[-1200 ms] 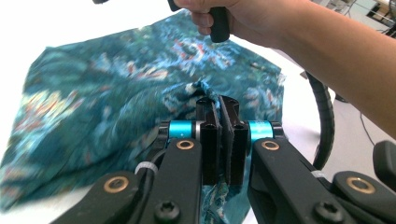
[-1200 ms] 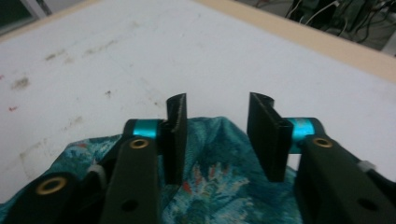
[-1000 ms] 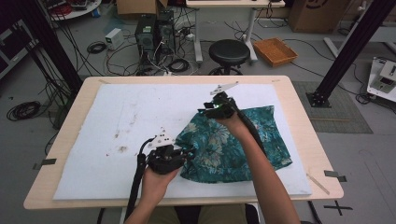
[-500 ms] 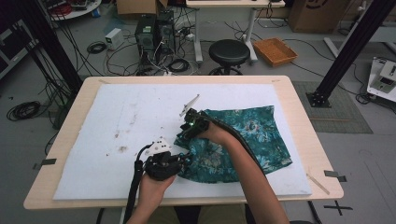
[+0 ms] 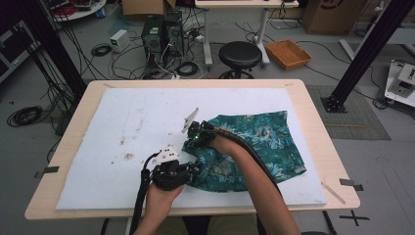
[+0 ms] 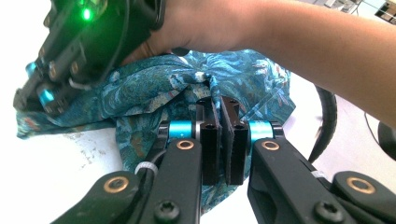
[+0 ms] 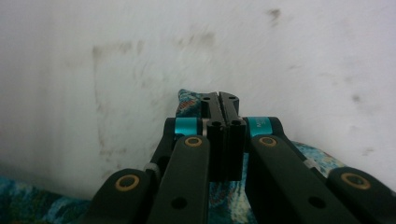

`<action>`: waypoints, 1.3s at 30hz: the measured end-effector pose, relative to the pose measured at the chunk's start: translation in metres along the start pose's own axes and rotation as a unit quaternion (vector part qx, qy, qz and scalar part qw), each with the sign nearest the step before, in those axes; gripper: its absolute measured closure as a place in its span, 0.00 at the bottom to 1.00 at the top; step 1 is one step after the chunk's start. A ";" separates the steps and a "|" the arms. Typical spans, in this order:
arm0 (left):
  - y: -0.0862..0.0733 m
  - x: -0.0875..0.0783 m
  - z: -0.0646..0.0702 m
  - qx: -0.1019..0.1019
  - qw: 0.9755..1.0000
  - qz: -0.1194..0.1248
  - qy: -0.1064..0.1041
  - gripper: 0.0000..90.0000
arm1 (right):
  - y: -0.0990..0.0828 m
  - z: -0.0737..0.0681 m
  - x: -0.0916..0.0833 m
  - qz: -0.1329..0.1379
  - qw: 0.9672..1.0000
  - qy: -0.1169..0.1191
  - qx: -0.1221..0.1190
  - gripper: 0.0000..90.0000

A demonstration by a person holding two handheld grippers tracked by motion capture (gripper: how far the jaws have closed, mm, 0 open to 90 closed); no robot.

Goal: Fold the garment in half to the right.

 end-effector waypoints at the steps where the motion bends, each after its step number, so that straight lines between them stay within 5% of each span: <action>1: 0.000 -0.001 0.000 -0.001 1.000 0.002 -0.001 0.97 | 0.000 0.003 -0.003 0.018 1.000 0.001 0.008 1.00; 4: 0.003 -0.004 0.000 0.000 1.000 0.010 -0.001 0.97 | -0.003 0.012 -0.021 0.069 0.997 0.001 0.042 1.00; 8: 0.012 -0.008 0.003 0.002 1.000 0.024 -0.005 0.97 | -0.008 0.019 -0.038 0.103 0.993 -0.007 0.064 1.00; 11: 0.023 -0.009 0.006 0.010 0.999 0.031 -0.010 0.97 | -0.022 0.032 -0.066 0.153 0.982 -0.033 0.103 1.00; 15: 0.039 -0.006 0.013 0.020 0.999 0.041 -0.015 0.97 | -0.039 0.040 -0.087 0.188 0.972 -0.051 0.135 1.00; 22: 0.071 0.002 0.029 0.042 0.997 0.049 -0.029 0.97 | -0.073 0.051 -0.119 0.252 0.946 -0.073 0.188 1.00; 27: 0.094 0.016 0.042 0.056 0.997 0.044 -0.043 0.97 | -0.100 0.056 -0.138 0.275 0.932 -0.096 0.218 1.00; 39: 0.123 0.081 0.054 0.048 0.996 0.013 -0.069 0.97 | -0.167 0.071 -0.156 0.274 0.904 -0.149 0.292 1.00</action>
Point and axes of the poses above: each handheld gripper's, and its own axes: x roughly forward along the jaws, y roughly out of its top, z roughly to its right, the point moved 2 cm from there along x, roughly forward along the jaws, and after that the axes turned 11 degrees about -z, right-handed, at the moved point
